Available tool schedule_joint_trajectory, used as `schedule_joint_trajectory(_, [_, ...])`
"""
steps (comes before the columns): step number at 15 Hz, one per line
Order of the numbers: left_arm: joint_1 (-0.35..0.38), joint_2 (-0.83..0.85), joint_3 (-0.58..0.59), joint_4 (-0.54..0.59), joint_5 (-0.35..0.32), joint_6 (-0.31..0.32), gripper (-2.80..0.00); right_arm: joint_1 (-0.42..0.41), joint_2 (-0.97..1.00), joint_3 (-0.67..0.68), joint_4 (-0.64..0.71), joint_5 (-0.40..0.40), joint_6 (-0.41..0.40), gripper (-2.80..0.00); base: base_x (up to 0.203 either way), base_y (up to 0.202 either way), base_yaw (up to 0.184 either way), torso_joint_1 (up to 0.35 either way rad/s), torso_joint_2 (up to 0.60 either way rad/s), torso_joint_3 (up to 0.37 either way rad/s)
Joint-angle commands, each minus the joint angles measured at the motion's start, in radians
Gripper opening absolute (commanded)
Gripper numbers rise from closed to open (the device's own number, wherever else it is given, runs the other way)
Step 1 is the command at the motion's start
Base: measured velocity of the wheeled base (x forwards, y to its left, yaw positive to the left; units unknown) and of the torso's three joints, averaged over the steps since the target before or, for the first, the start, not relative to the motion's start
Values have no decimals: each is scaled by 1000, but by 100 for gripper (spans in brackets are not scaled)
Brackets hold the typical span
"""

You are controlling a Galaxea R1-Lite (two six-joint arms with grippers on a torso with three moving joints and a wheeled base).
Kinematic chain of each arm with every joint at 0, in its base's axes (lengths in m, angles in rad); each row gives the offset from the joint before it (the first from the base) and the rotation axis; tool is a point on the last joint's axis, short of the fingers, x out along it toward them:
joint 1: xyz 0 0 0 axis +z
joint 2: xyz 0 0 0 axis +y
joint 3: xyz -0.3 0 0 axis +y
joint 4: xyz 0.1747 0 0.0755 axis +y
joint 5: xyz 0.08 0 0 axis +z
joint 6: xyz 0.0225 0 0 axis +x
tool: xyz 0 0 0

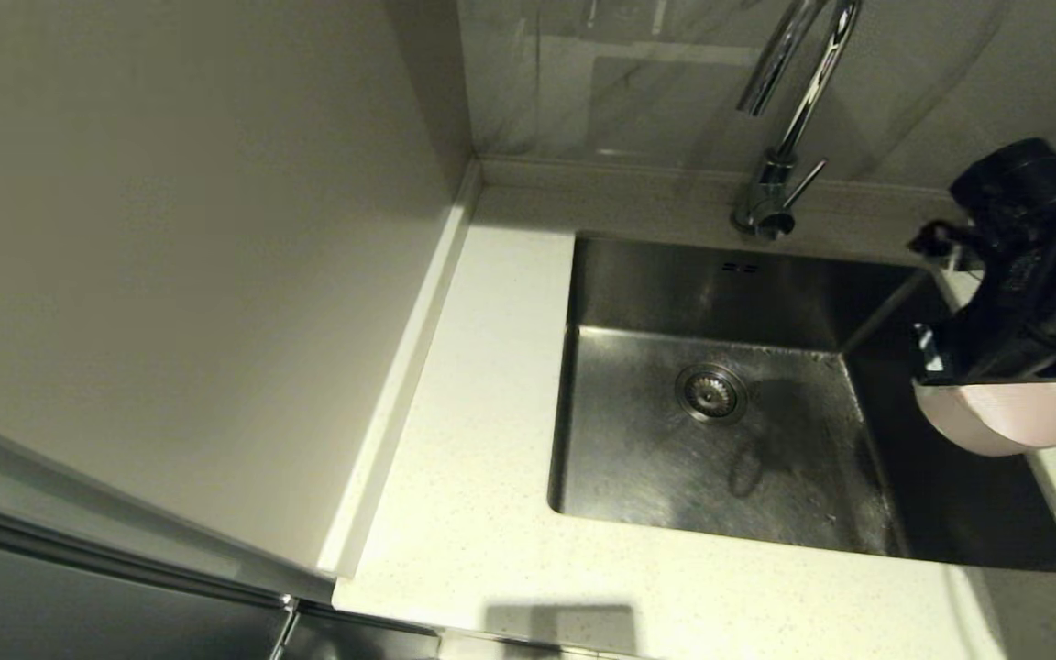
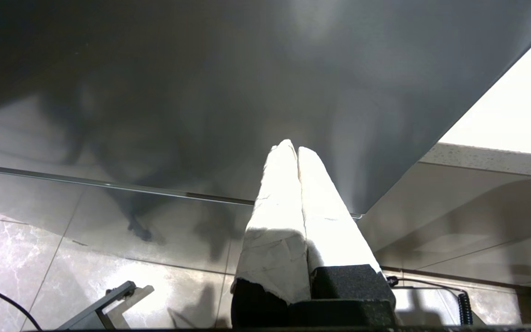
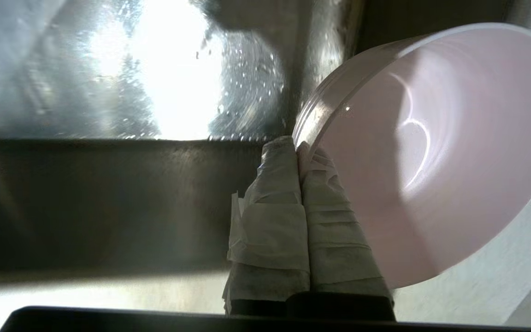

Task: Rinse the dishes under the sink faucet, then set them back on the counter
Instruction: Put a bowl into the sink

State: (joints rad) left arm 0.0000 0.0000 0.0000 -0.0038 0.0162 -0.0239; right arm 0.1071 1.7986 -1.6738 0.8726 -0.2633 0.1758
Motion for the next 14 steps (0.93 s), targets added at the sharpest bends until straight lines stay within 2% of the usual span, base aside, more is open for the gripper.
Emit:
schedule_joint_trajectory(1, [0,-2,0,-1,1,-1,-280,65,164,-70,5,-46,-6,-280,0,0,0,0,0,0])
schedule_joint_trajectory(6, [0,-2,0,-1,1,-1,-280,83,436,-294,1,-113,2,-280,0,0,0,0,0,0])
schedule_joint_trajectory(12, [0,-2,0,-1,1,-1,-280,50,626,-317,-259,-131,26,-280,0,0,0,0,0,0])
schedule_joint_trajectory(14, [0,-2,0,-1,1,-1,-280,32,653,-320,-301,-138,26,-280,0,0,0,0,0,0])
